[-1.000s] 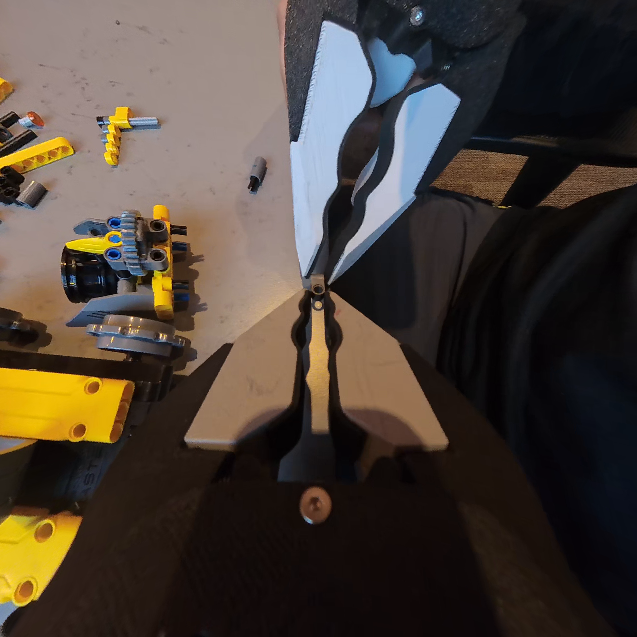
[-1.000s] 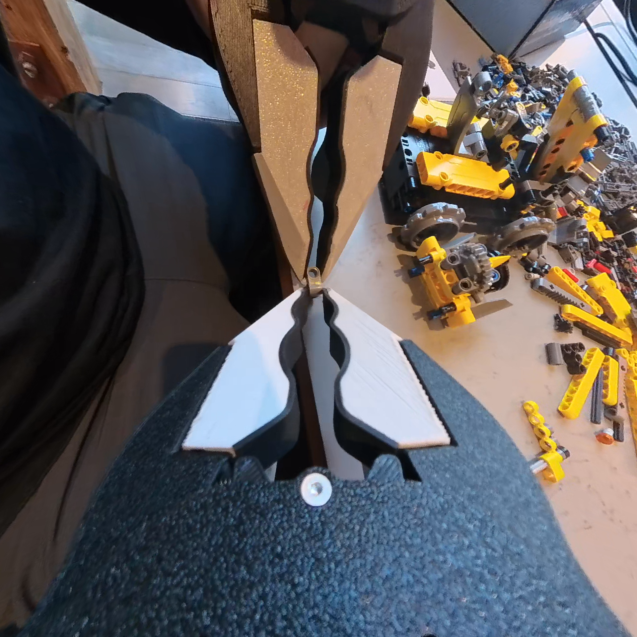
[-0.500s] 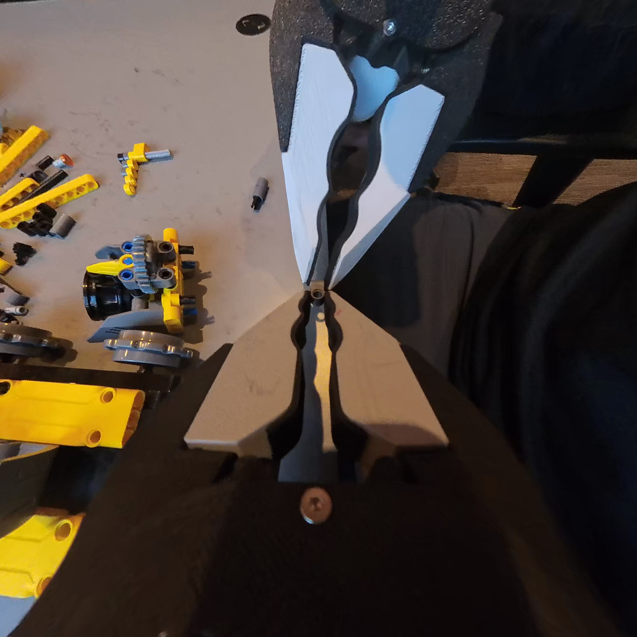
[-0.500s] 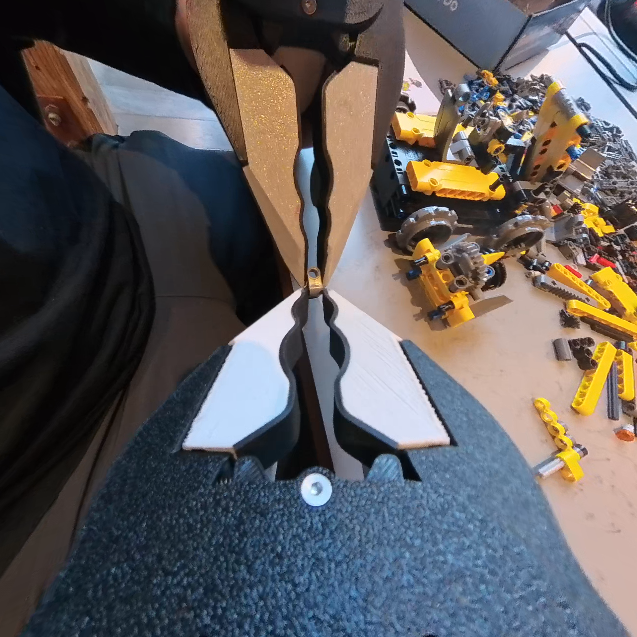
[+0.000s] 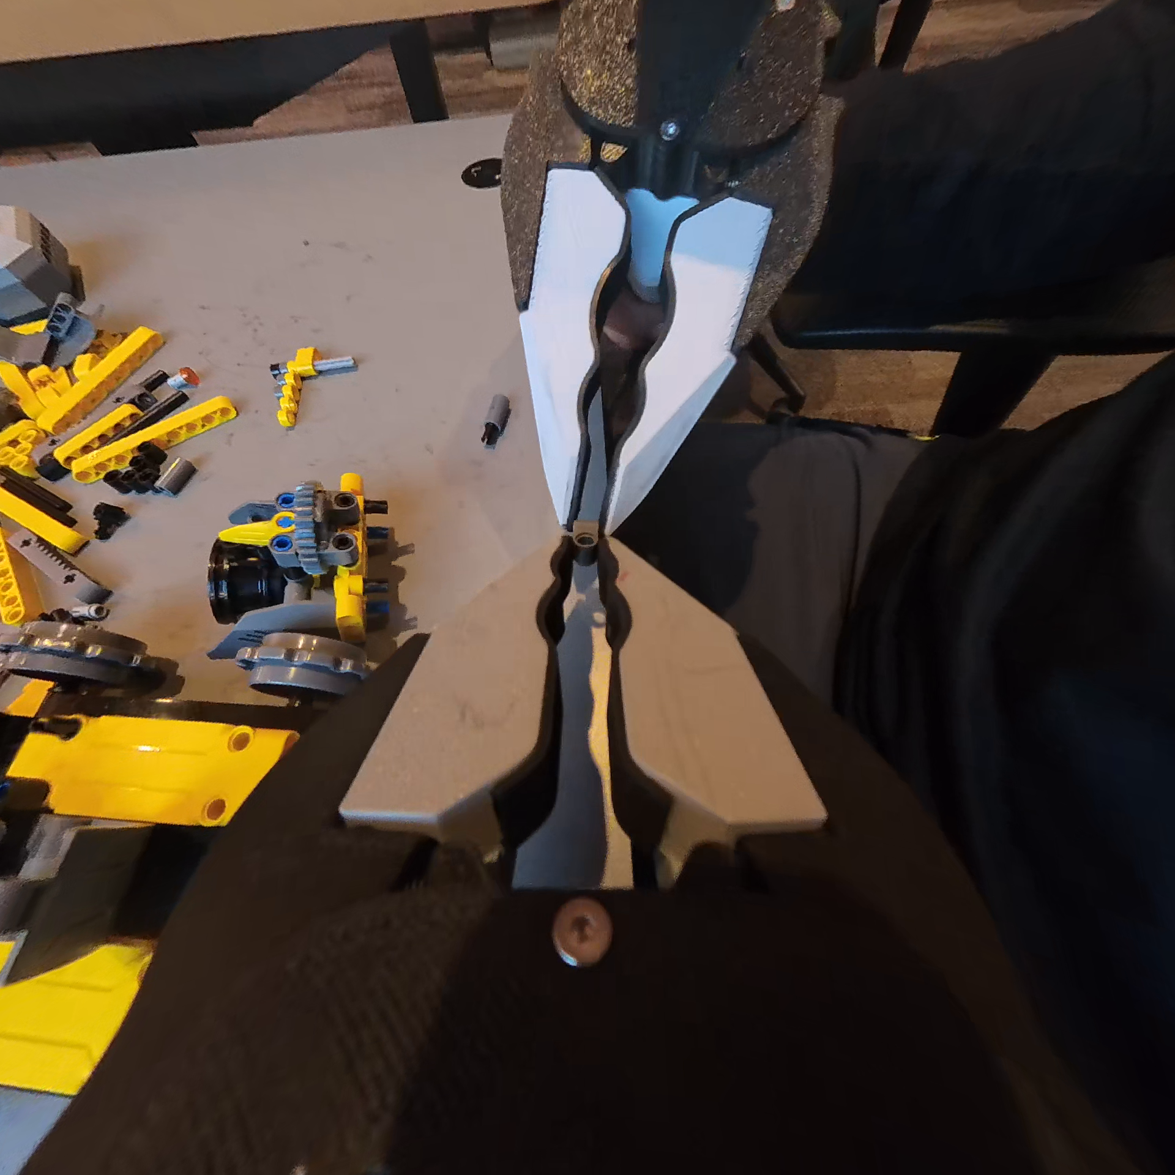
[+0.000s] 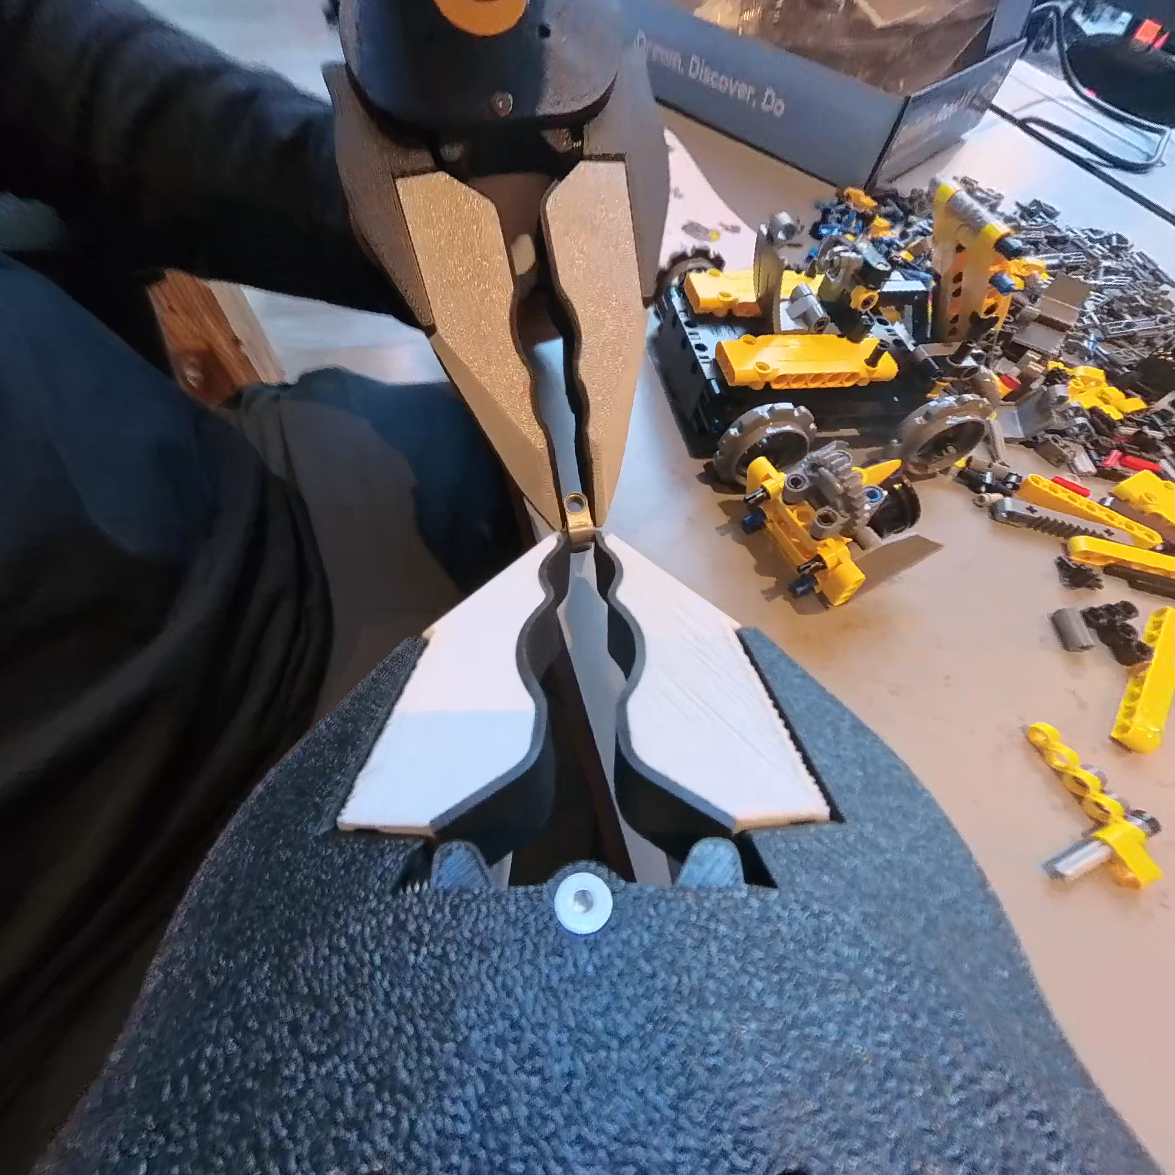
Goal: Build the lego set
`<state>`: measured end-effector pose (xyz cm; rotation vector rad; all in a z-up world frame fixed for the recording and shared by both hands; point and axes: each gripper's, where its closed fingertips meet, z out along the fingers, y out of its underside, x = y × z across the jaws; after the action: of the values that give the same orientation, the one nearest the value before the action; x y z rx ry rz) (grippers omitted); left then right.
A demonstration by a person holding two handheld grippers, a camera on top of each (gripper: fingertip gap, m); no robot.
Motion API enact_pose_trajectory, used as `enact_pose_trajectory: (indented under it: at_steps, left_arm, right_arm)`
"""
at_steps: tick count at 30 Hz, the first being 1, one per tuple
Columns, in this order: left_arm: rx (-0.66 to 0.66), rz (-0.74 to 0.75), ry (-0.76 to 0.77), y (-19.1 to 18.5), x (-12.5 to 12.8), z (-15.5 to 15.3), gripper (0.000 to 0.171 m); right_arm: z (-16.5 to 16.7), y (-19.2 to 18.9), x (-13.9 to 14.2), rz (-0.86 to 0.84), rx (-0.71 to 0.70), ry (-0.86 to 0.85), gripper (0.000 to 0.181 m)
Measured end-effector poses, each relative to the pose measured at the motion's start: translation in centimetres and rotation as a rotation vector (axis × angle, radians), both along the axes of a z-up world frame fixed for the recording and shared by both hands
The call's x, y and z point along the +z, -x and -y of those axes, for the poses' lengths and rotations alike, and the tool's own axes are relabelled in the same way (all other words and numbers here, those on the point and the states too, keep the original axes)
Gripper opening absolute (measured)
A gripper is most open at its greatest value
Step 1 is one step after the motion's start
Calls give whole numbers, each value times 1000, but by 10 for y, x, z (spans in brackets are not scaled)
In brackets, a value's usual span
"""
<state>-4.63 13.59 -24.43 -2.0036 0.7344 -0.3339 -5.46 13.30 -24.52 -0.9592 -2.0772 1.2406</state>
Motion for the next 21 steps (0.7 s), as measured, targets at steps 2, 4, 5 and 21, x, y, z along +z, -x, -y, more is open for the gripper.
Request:
enact_pose_trajectory:
  at_steps: [2, 4, 5, 21]
  left_arm:
    - [0, 21, -18, 0, 4, 0, 6]
    - [-2, 47, -44, 1, 9, 0, 6]
    - [-4, 62, -56, 1, 12, 0, 6]
    - [-6, 359, -102, 1, 44, 2, 6]
  right_arm:
    - [0, 1, 4, -5, 1, 55, 7]
    - [1, 1, 9, -5, 6, 131, 7]
    - [1, 1, 11, -3, 10, 172, 7]
    - [2, 2, 42, -165, 10, 285, 7]
